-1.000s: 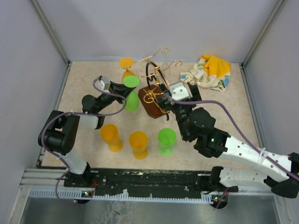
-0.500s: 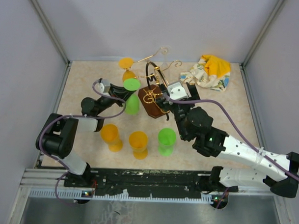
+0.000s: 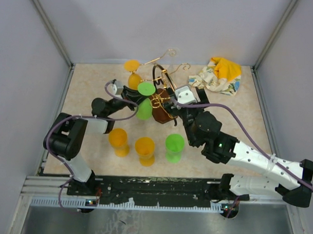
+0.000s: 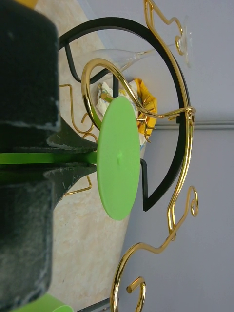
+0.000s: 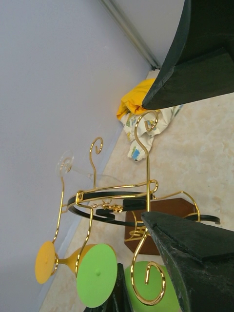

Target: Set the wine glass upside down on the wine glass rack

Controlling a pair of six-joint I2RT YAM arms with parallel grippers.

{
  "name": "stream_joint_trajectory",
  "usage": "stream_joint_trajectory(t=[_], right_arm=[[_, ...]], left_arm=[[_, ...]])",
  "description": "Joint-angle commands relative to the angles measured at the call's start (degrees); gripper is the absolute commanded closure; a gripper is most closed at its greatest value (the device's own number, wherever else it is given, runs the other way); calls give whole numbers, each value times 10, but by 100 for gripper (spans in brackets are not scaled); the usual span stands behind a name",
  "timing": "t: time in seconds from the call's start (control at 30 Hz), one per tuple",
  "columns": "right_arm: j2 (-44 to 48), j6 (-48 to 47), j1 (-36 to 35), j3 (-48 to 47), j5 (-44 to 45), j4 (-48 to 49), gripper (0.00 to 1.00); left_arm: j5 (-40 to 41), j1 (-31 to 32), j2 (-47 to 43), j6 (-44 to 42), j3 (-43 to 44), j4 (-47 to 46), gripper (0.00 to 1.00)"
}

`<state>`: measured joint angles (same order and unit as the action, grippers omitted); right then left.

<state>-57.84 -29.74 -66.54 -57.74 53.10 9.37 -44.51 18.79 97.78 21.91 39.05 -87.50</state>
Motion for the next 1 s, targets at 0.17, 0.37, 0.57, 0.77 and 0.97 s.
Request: stream_joint_trajectory(t=[0.17, 0.37, 0.57, 0.77, 0.97], right_arm=[[8, 9, 9, -1, -2, 5, 15], [7, 12, 12, -2, -2, 2, 15], [3, 13, 13, -3, -3, 2, 14], [-4, 14, 16, -6, -6, 1, 14], [-9, 16, 18, -7, -8, 0, 14]], left_arm=[[-6, 2, 44, 10, 24, -151, 100], [10, 1, 62, 1, 42, -151, 100], [45, -3, 78, -7, 48, -150, 100], [72, -15, 81, -10, 47, -151, 100], [70, -26, 89, -8, 64, -151, 100]])
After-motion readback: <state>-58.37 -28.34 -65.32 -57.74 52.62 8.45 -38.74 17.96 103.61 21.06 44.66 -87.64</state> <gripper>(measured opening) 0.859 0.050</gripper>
